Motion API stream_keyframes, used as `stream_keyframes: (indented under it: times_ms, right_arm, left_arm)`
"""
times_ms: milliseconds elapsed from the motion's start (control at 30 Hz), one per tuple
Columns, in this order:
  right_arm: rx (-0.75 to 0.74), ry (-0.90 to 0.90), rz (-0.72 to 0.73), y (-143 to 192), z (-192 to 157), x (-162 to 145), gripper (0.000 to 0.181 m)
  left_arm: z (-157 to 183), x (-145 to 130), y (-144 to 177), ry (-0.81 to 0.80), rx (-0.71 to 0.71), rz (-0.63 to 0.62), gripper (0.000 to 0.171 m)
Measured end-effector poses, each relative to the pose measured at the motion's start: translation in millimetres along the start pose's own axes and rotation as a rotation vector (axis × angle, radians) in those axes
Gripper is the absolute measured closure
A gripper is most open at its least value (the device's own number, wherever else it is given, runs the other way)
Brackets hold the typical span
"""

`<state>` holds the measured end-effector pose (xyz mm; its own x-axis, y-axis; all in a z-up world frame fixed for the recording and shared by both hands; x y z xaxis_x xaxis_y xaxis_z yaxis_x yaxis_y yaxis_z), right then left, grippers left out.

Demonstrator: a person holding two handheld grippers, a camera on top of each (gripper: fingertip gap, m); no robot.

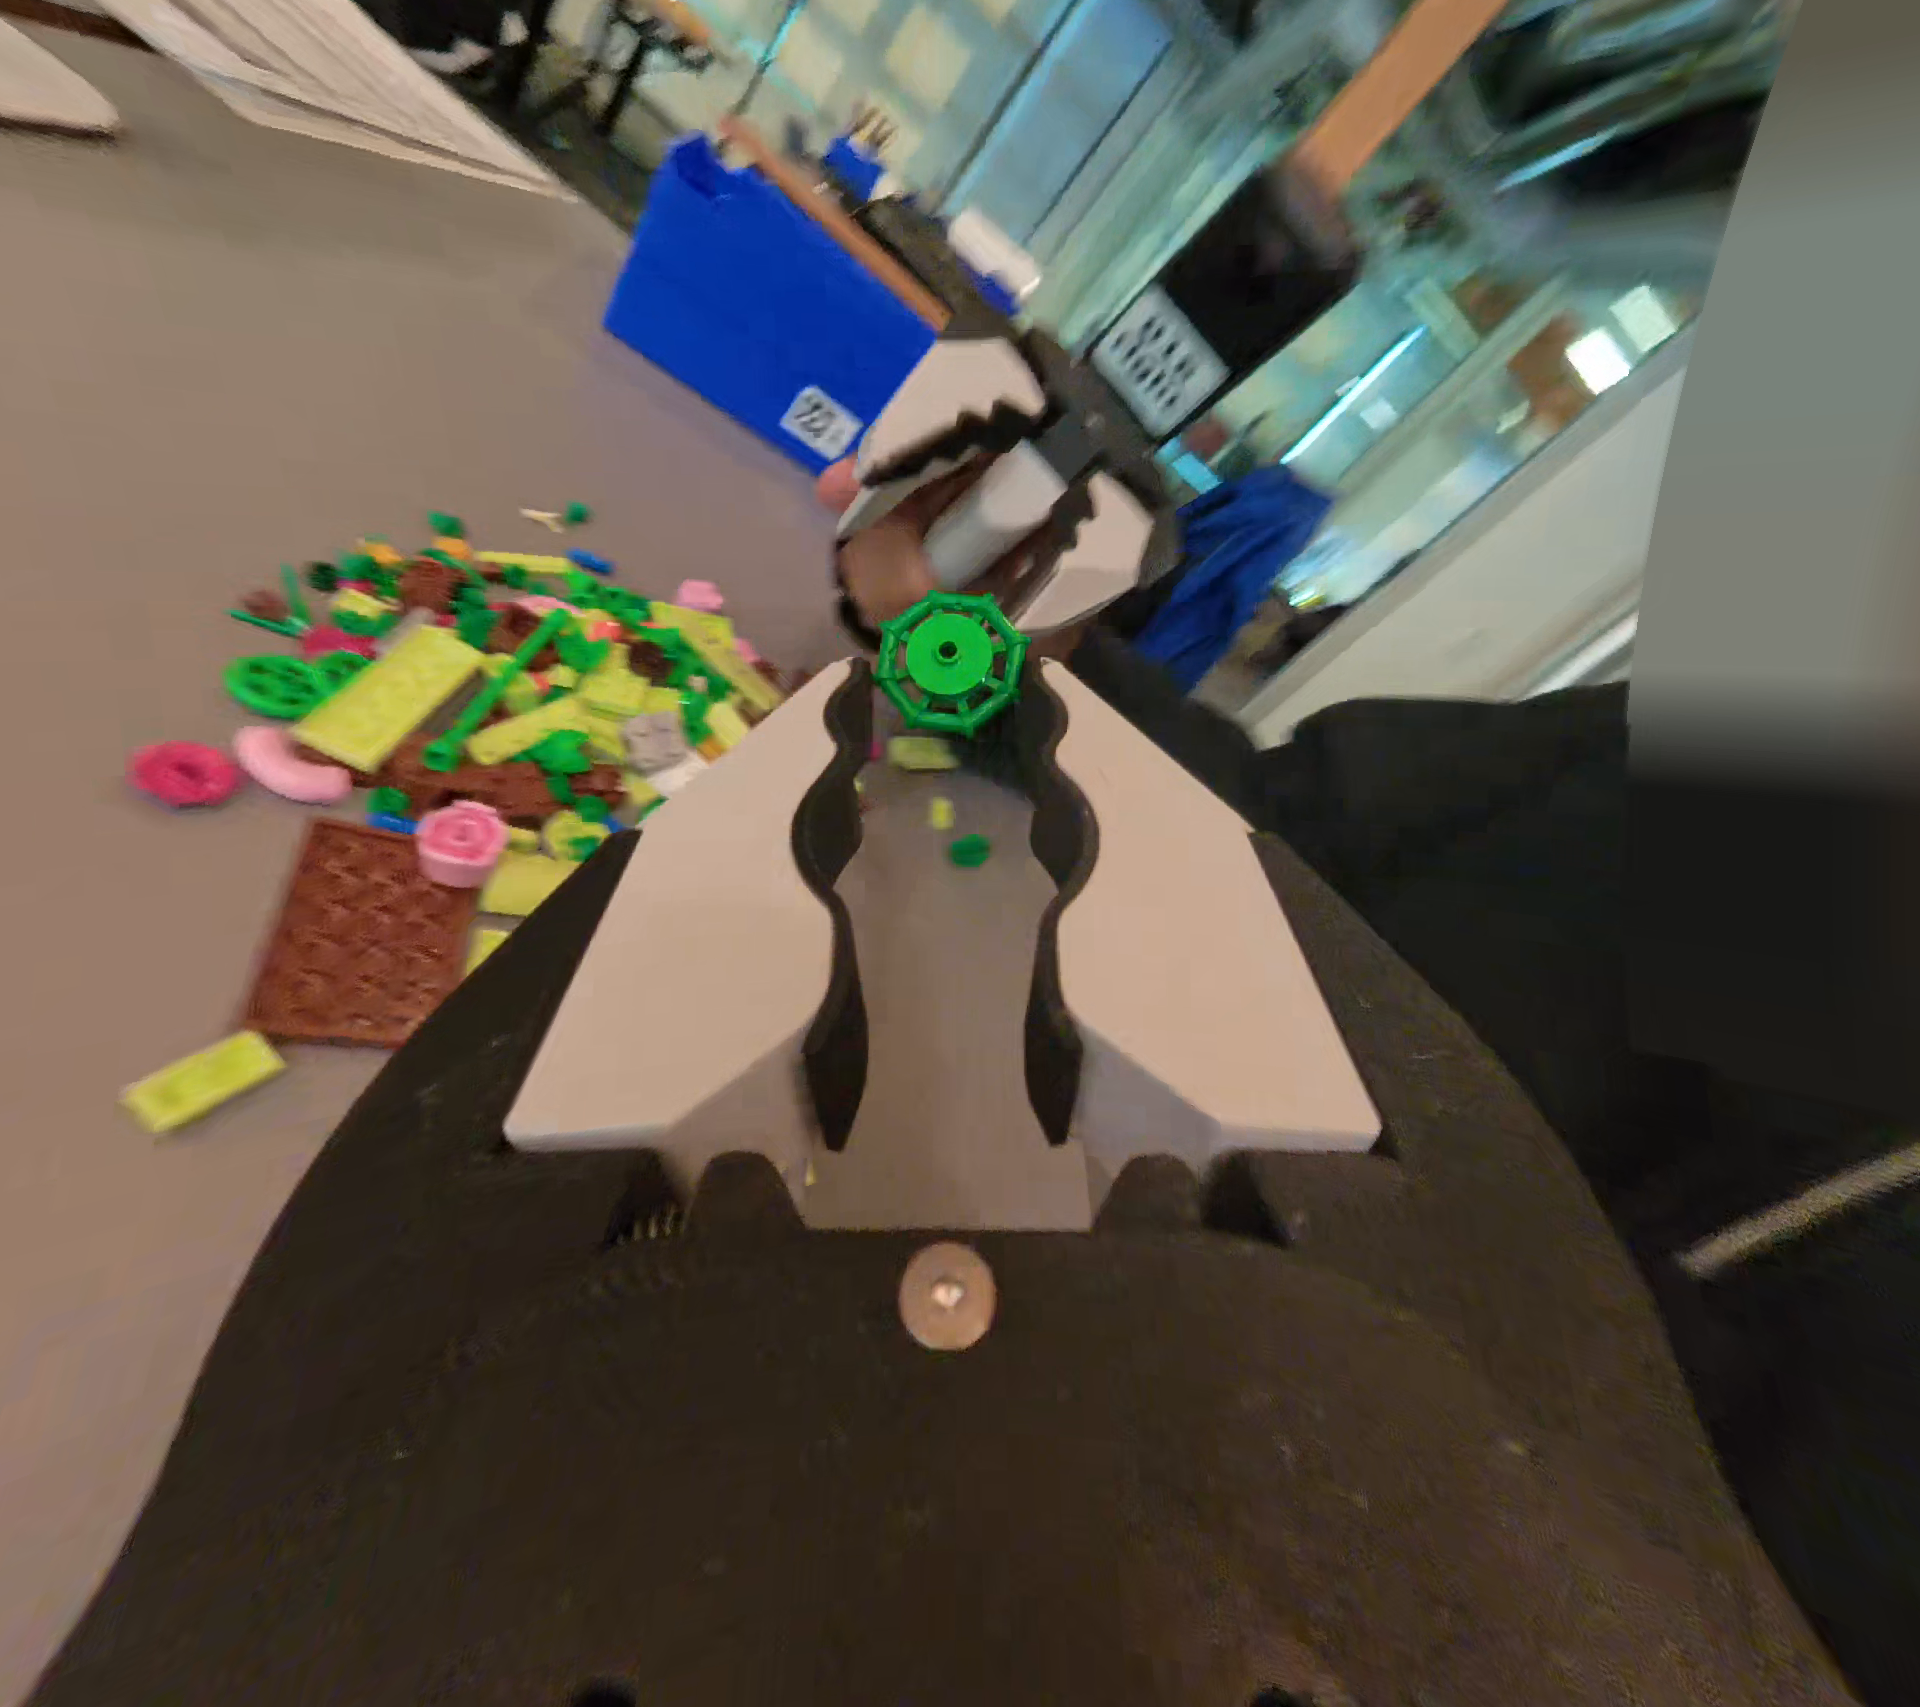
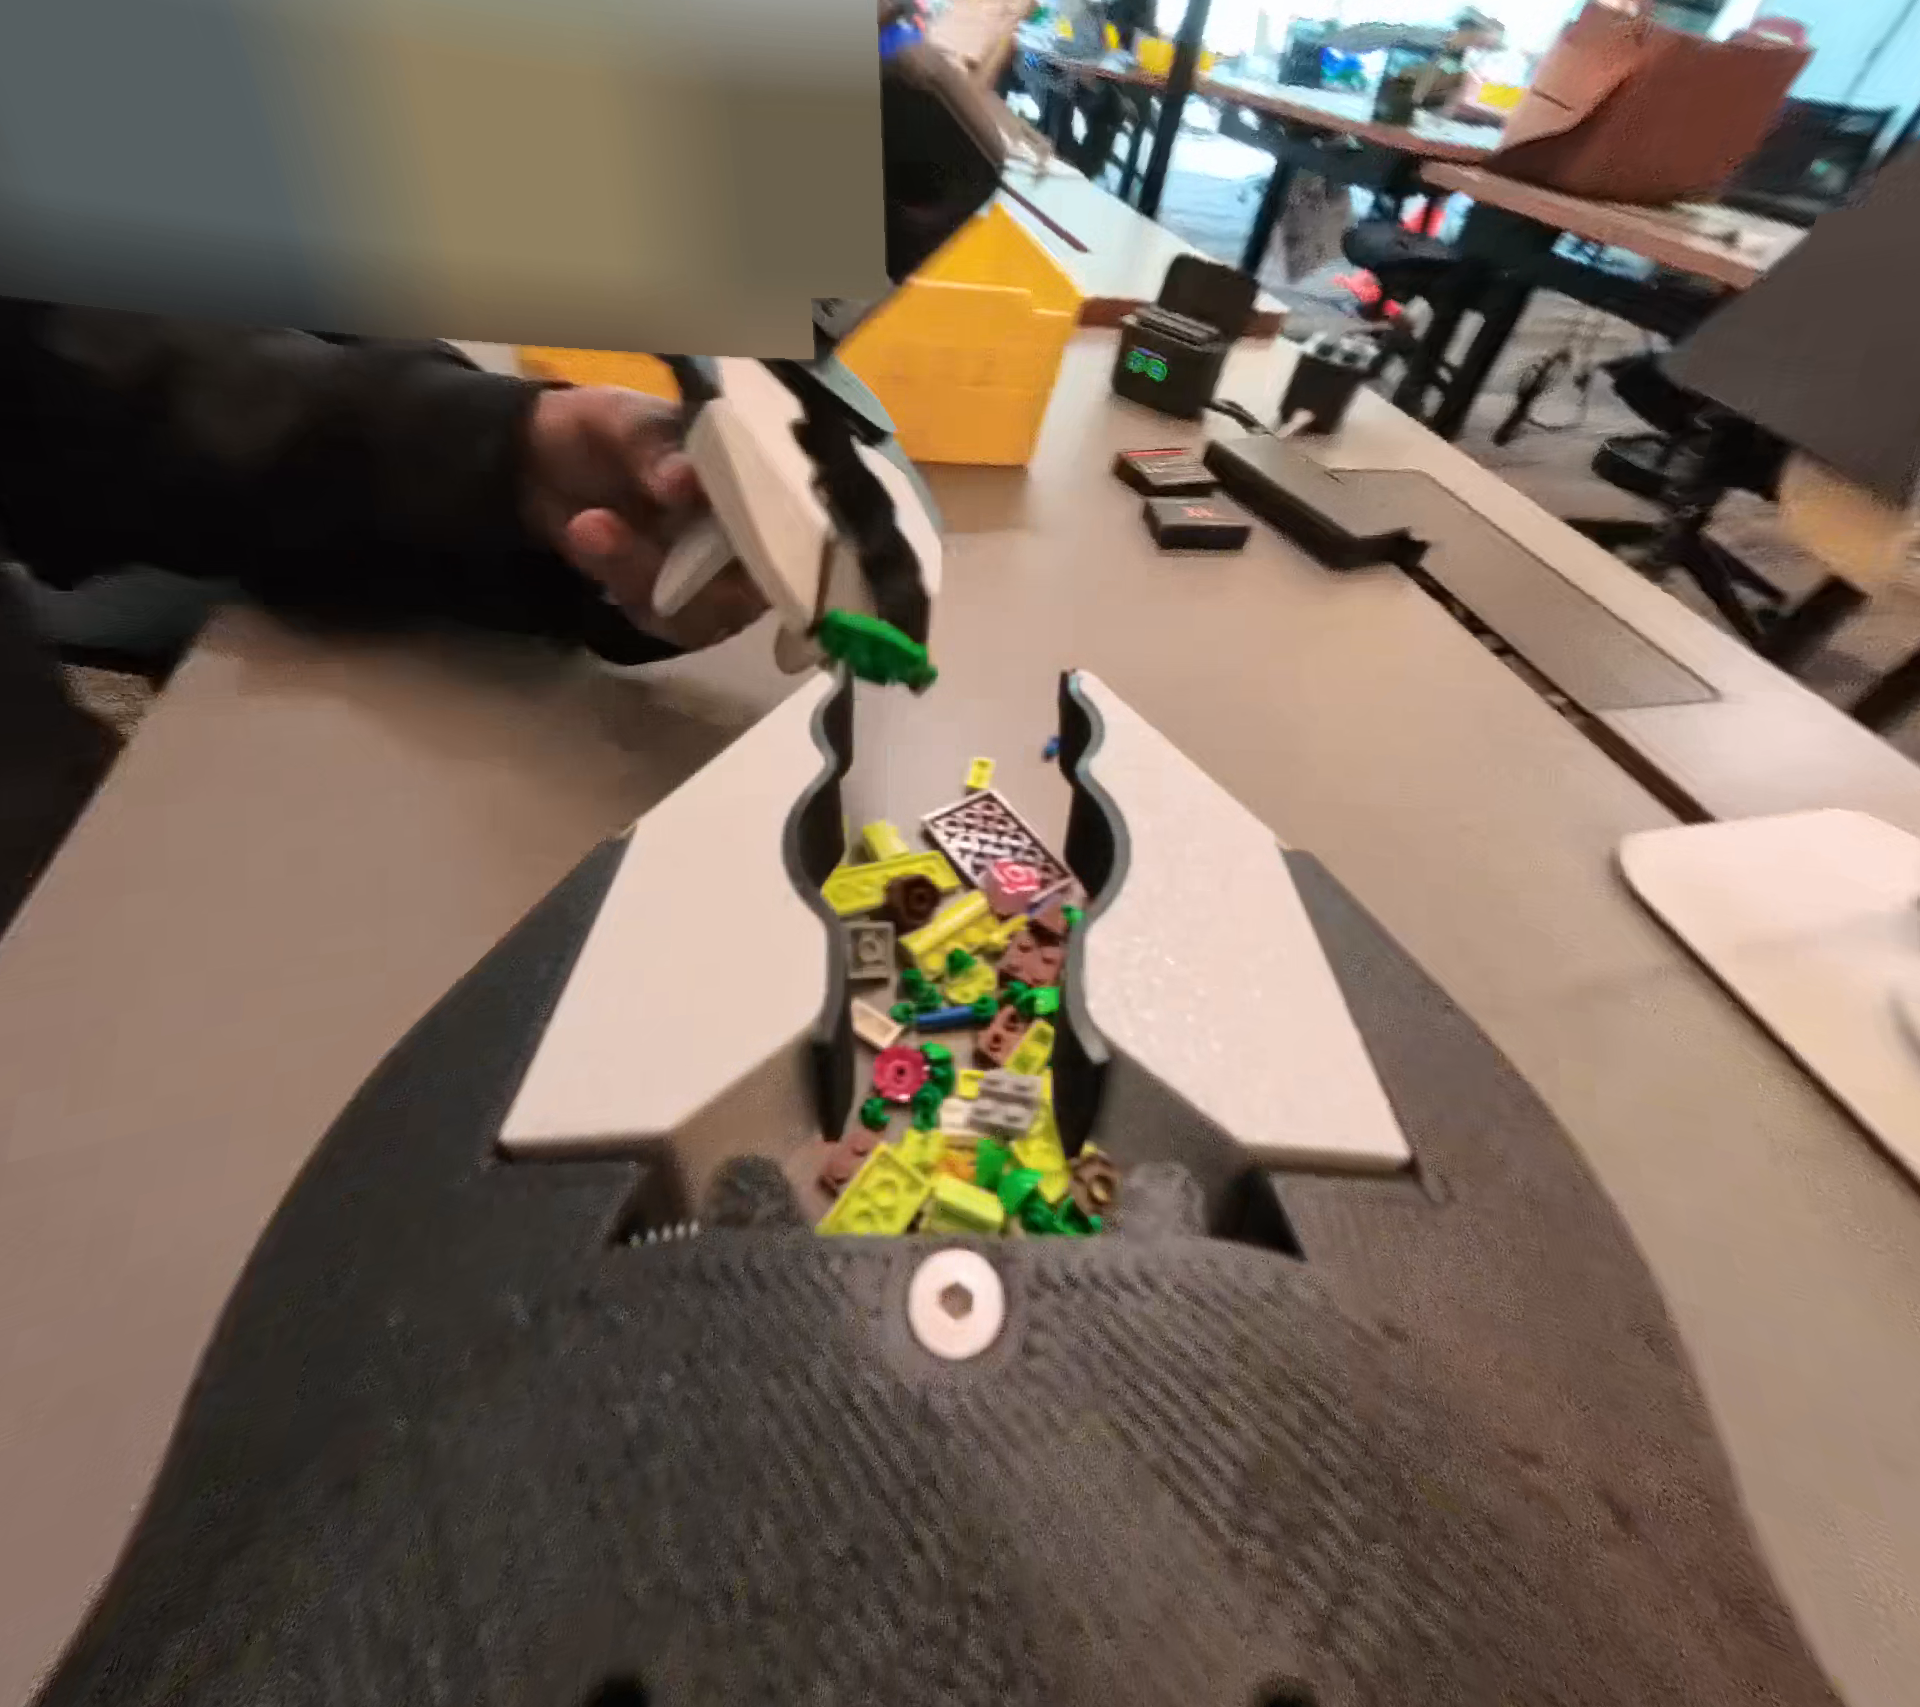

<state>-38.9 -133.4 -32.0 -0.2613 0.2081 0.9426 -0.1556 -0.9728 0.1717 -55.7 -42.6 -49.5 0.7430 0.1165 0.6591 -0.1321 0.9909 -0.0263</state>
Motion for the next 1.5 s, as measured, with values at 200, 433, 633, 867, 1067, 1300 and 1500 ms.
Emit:
stream_keyframes:
  times_ms: [200, 433, 633, 867, 1067, 1300, 1500]
  right_arm:
    - [-0.043, 0.171, 0.057, -2.0, -26.9, -9.6, 0.156]
    - [0.003, 0.158, 0.1, -7.7, -40.2, -2.7, 0.153]
    - [0.076, 0.078, 0.097, -7.1, -44.3, -1.7, 0.174]
    - [0.181, -0.315, 0.134, -2.8, -29.1, -4.0, 0.174]
    - [0.255, -0.46, 0.143, -5.2, -29.2, -9.8, 0.174]
    - [0.24, -0.447, 0.128, -5.5, -28.0, -12.0, 0.174]
    - [0.026, -0.254, 0.116, -1.8, -14.0, -11.1, 0.144]
  left_arm:
    - [0.1, -8.1, 3.3, 0.245, -0.202, 0.008, 0.146]
    - [4.6, -22.5, -7.9, 0.319, -0.255, -0.062, 0.146]
    - [4.0, -24.8, -8.3, 0.314, -0.259, -0.071, 0.146]
    - [8.4, -13.8, -3.6, -0.042, -0.09, 0.031, 0.165]
    - [11.3, -19.0, -7.1, -0.236, 0.025, 0.006, 0.17]
    - [8.7, -21.5, -7.8, -0.305, 0.098, -0.035, 0.17]
    - [4.1, -16.3, -4.8, -0.282, 0.133, 0.007, 0.17]
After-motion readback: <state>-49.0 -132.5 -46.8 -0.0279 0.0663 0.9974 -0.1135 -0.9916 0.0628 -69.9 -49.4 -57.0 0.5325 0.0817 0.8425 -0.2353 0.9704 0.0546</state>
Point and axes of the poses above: each gripper's, where its closed fingertips meet, y back along the fingers, x out of its top, z = x × y across the jaws, the point moved 4 cm from there along y, back along the fingers, and after that the axes turned 9 degrees about y, right-handed, at the moved point
